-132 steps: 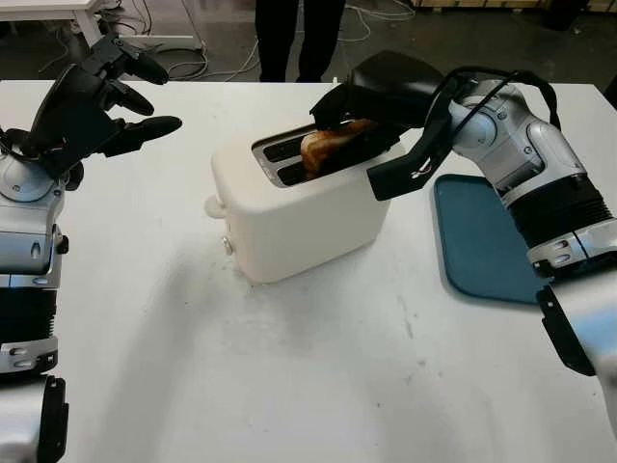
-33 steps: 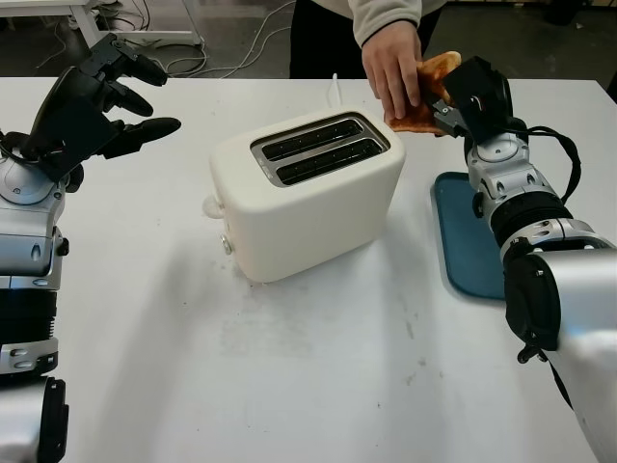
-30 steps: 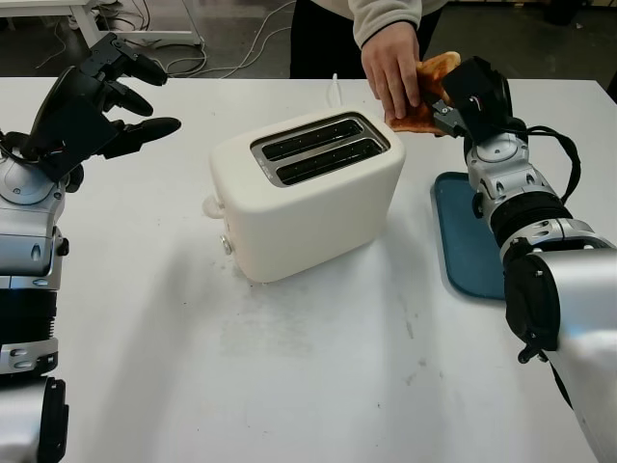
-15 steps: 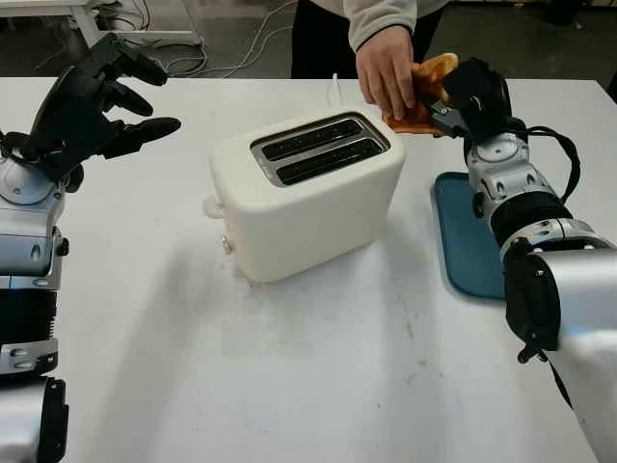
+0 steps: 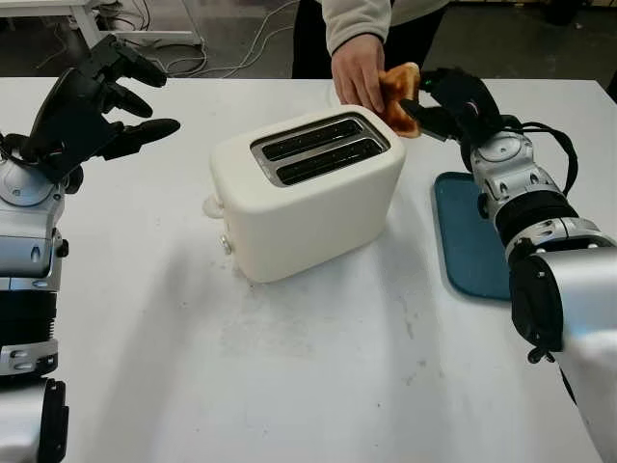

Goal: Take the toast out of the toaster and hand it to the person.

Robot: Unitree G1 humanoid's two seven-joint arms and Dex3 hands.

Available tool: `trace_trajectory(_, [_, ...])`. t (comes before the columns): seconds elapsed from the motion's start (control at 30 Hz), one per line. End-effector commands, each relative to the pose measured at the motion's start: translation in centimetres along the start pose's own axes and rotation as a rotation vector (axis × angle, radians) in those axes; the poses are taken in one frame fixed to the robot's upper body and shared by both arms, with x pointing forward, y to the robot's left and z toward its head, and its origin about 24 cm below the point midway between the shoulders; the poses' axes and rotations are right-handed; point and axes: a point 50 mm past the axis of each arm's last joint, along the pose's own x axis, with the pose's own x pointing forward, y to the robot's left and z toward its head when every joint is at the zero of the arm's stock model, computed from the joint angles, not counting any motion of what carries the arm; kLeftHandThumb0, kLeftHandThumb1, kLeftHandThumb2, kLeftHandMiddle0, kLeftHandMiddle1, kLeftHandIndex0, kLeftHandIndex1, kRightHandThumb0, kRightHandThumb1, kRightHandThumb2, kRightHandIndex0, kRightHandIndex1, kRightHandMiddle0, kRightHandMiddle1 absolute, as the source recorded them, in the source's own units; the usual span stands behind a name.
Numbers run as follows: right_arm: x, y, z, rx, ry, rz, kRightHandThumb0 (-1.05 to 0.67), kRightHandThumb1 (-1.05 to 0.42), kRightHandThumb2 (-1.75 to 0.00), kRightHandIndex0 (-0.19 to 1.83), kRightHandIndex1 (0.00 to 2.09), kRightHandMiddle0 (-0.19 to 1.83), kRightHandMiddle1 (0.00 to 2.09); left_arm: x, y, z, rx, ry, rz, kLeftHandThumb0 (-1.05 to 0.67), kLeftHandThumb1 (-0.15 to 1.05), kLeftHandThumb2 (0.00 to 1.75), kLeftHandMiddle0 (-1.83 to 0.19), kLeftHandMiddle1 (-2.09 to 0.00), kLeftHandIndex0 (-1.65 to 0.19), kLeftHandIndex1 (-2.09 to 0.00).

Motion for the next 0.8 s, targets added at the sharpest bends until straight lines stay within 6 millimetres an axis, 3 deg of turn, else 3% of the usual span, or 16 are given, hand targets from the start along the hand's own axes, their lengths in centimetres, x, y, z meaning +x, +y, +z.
trace_trajectory(0.0, [-0.2,-0.9,0.1,0.031,-0.041,-0.031,-1.03,-0.92,-0.20,0.01,0.00,0.00,0.00,-0.3,0.0,-0.2,-0.031,-0.001,0.005,-1.05,0.86,0.00,0.00,-1.64,0.00,-1.55])
trace_trajectory(0.13, [-0.7,-1.1,-0.8,0.106,-0.105,-0.114,-1.02,-0.92,-0.18,0.05,0.02,0.07,0.03,-1.0,0.0,-0.4,-0.068,0.000,0.026,-1.05,0.84,0.00,0.00,-1.64,0.00,-1.56])
trace_trajectory(0.33, [-2.4,-0.5,-2.3,0.186,-0.251,-0.161,-0.78,-0.92,-0.21,0.18,0.07,0.19,0.06,-2.9,-0.3,-1.0,-0.121,-0.027,0.068,-1.05,0.89,0.02,0.00,-1.57,0.00,-1.49])
trace_trajectory(0.47, [-4.8,1.0,-4.1,0.330,-0.322,-0.130,-0.65,-0.92,-0.24,0.19,0.06,0.21,0.05,-4.3,-1.4,-1.6,-0.188,-0.017,0.124,-1.05,0.92,0.03,0.00,-1.63,0.00,-1.53])
trace_trajectory(0.6, [-7.7,2.9,-5.9,0.376,-0.330,-0.079,-0.64,-0.92,-0.32,0.20,0.05,0.21,0.03,-5.5,-2.9,-2.2,-0.248,-0.008,0.152,-1.05,0.92,0.04,0.00,-1.64,0.00,-1.54])
trace_trajectory(0.77, [-11.2,5.8,-5.9,0.600,-0.260,0.001,-0.40,-0.92,-0.43,0.10,0.00,0.14,0.00,-6.5,-5.0,-3.1,-0.314,0.006,0.169,-1.05,0.91,0.06,0.00,-1.64,0.00,-1.53])
